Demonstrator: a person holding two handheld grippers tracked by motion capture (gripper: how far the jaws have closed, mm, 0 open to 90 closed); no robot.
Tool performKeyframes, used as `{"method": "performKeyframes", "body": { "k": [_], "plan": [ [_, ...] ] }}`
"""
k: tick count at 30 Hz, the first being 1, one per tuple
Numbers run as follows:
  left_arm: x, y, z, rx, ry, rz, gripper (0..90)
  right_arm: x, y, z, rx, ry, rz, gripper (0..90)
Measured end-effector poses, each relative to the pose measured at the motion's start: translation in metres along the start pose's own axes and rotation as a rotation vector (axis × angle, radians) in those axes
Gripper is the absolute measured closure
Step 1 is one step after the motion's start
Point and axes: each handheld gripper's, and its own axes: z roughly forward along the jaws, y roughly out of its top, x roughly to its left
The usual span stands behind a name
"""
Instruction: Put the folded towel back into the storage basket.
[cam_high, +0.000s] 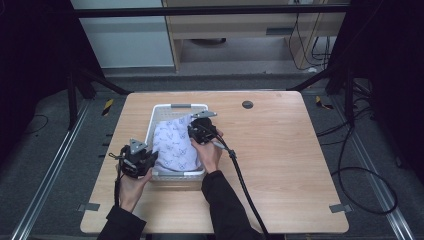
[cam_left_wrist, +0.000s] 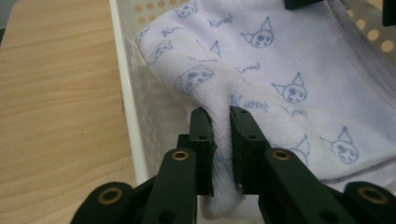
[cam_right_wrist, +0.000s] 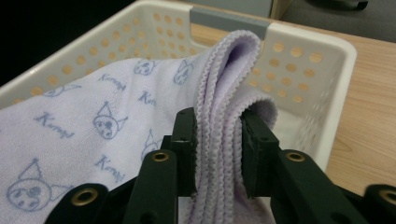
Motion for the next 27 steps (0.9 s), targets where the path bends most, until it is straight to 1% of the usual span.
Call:
{"method": "performKeyframes", "body": {
  "k": [2, 3, 4, 5, 6, 7, 9, 10, 11, 12, 14, 15, 16, 18, 19, 20, 21, 25, 26, 27],
  "plan": [
    [0.0, 0.0, 0.0, -0.003, 0.009, -0.003, 74.9, 0.0, 0.0, 0.0, 0.005, 0.003, -0.001, 64.4],
    [0.0, 0.0, -0.001, -0.013, 0.015, -0.005, 74.0, 0.0, 0.0, 0.001, 0.005, 0.004, -0.005, 62.0],
    [0.0, 0.001, -0.003, -0.022, 0.012, -0.007, 73.5, 0.0, 0.0, 0.0, 0.003, 0.001, -0.008, 59.0],
    [0.001, 0.001, -0.004, -0.028, 0.01, -0.01, 72.7, 0.0, 0.0, -0.001, -0.014, -0.009, -0.019, 57.1],
    [0.0, 0.002, -0.006, -0.04, 0.014, -0.011, 71.9, 0.0, 0.0, -0.002, -0.021, -0.012, -0.023, 56.4],
    [0.0, 0.003, -0.009, -0.05, 0.013, -0.013, 70.9, 0.0, 0.0, -0.003, -0.028, -0.01, -0.025, 53.8],
    [0.0, 0.004, -0.011, -0.061, 0.013, -0.017, 69.9, -0.001, 0.001, -0.006, -0.045, -0.012, -0.023, 49.6],
    [0.0, 0.004, -0.013, -0.066, 0.01, -0.016, 69.3, -0.003, 0.001, -0.009, -0.062, -0.007, -0.014, 46.3],
    [0.0, 0.004, -0.013, -0.066, 0.01, -0.016, 68.7, -0.003, 0.001, -0.009, -0.062, -0.007, -0.014, 46.3],
    [0.0, 0.004, -0.014, -0.069, 0.011, -0.016, 68.0, -0.005, 0.001, -0.014, -0.081, 0.003, -0.004, 44.4],
    [0.0, 0.004, -0.015, -0.073, 0.01, -0.016, 67.6, -0.006, 0.001, -0.016, -0.088, 0.003, -0.007, 43.1],
    [0.0, 0.004, -0.017, -0.081, 0.007, -0.015, 65.2, -0.009, 0.001, -0.022, -0.1, 0.014, -0.003, 39.5],
    [0.0, 0.004, -0.017, -0.081, 0.007, -0.015, 64.1, -0.009, 0.001, -0.022, -0.1, 0.014, -0.003, 39.5],
    [0.0, 0.004, -0.019, -0.092, 0.005, -0.02, 63.2, -0.012, 0.0, -0.028, -0.1, 0.018, -0.004, 35.9],
    [-0.001, 0.004, -0.02, -0.096, 0.003, -0.025, 62.5, -0.013, -0.001, -0.031, -0.107, 0.019, 0.001, 34.0],
    [-0.002, 0.004, -0.023, -0.103, 0.003, -0.021, 61.0, -0.017, -0.004, -0.039, -0.123, 0.028, 0.017, 31.7],
    [-0.002, 0.004, -0.024, -0.105, 0.004, -0.017, 60.2, -0.02, -0.006, -0.042, -0.131, 0.032, 0.018, 30.6],
    [-0.003, 0.003, -0.027, -0.124, 0.006, -0.009, 55.1, -0.028, -0.014, -0.056, -0.154, 0.023, 0.031, 27.7],
    [-0.004, 0.003, -0.028, -0.135, 0.007, -0.006, 55.1, -0.028, -0.014, -0.056, -0.154, 0.023, 0.031, 27.7],
    [-0.004, 0.002, -0.029, -0.14, 0.008, -0.002, 52.8, -0.032, -0.019, -0.065, -0.169, 0.019, 0.035, 26.4]
  ]
}}
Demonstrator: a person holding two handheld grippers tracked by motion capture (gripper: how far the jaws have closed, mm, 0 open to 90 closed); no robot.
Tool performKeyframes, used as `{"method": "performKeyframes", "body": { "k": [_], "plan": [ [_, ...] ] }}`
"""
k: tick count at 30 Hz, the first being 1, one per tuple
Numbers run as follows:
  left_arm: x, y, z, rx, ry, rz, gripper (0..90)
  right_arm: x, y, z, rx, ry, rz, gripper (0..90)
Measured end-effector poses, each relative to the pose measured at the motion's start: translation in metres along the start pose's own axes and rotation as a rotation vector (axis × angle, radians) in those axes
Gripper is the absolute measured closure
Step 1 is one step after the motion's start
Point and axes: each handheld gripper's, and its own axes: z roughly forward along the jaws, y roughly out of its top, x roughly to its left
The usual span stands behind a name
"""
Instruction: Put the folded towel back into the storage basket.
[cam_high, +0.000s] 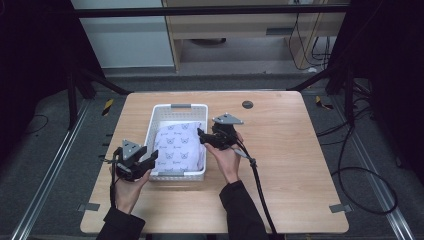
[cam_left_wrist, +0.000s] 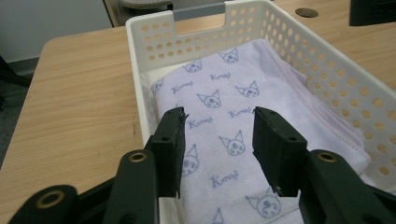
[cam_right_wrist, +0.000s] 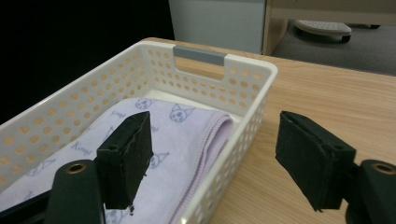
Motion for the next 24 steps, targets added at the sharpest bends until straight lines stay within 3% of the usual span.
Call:
{"method": "performKeyframes", "body": {
  "k": [10, 24],
  "plan": [
    [-0.001, -0.007, -0.01, -0.03, 0.004, 0.016, 44.9, -0.015, -0.022, -0.035, -0.028, -0.003, 0.029, 21.1],
    [0.009, -0.017, -0.022, -0.056, 0.015, -0.018, 37.8, -0.056, -0.064, -0.071, -0.015, -0.067, 0.059, 17.4]
  ]
}}
